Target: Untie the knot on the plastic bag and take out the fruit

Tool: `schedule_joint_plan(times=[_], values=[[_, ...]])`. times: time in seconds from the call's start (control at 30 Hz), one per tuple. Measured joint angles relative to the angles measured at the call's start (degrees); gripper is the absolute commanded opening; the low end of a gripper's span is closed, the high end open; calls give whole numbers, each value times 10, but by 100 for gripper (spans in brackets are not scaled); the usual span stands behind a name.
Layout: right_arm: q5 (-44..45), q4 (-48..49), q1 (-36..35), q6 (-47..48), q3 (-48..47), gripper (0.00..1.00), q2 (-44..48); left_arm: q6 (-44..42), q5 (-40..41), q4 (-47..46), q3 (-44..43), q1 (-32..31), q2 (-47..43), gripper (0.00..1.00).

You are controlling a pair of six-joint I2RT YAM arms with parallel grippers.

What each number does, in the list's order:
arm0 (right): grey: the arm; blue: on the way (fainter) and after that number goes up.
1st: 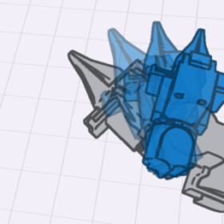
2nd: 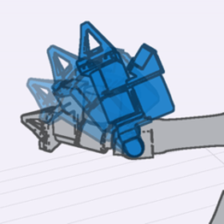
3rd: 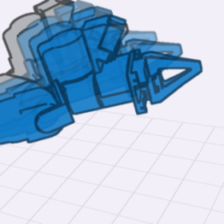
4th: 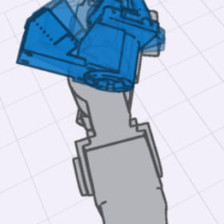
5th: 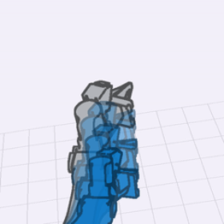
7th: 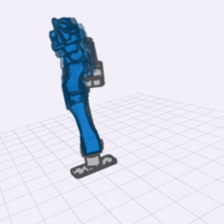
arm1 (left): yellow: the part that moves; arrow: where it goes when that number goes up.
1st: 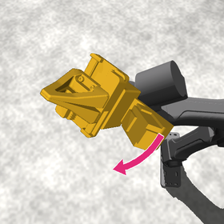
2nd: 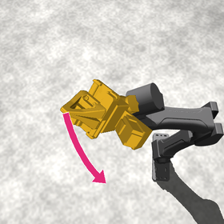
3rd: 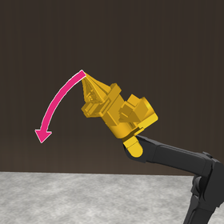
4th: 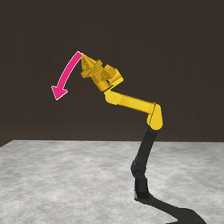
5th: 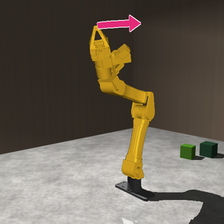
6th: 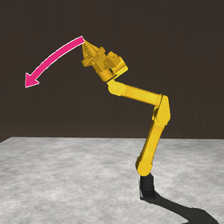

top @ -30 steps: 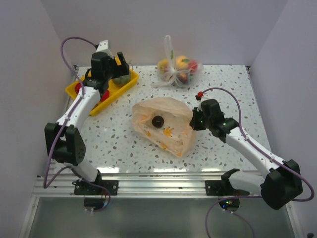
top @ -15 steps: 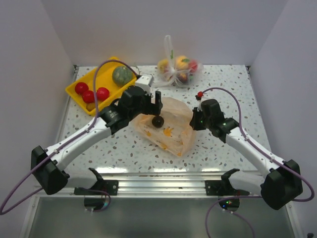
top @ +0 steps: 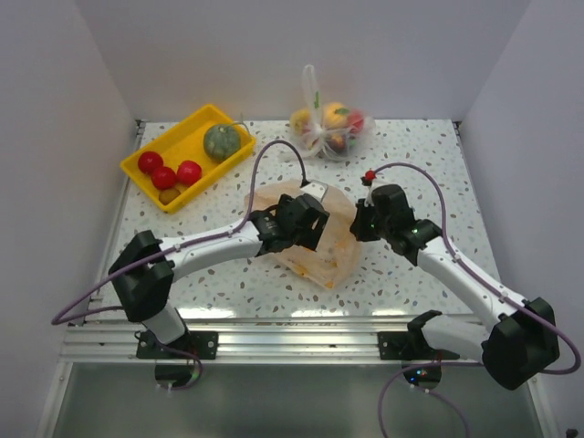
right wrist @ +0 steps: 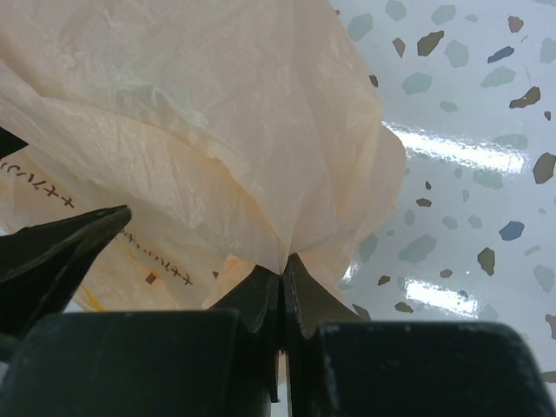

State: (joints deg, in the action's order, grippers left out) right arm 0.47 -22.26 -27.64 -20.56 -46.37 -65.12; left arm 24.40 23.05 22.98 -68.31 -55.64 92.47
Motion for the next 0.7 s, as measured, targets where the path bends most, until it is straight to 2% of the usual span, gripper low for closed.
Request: schedule_joint_plan(times=[0.17,0.43,0.7], values=[[0,0,0,0,5,0,8,-6,27,-14,0,5,51,85],[-2,0,0,0,8,0,8,-22,56,-63,0,26,84,94],[-15,9,0,0,12,0,8,-32,50,-118,0,63,123,90]])
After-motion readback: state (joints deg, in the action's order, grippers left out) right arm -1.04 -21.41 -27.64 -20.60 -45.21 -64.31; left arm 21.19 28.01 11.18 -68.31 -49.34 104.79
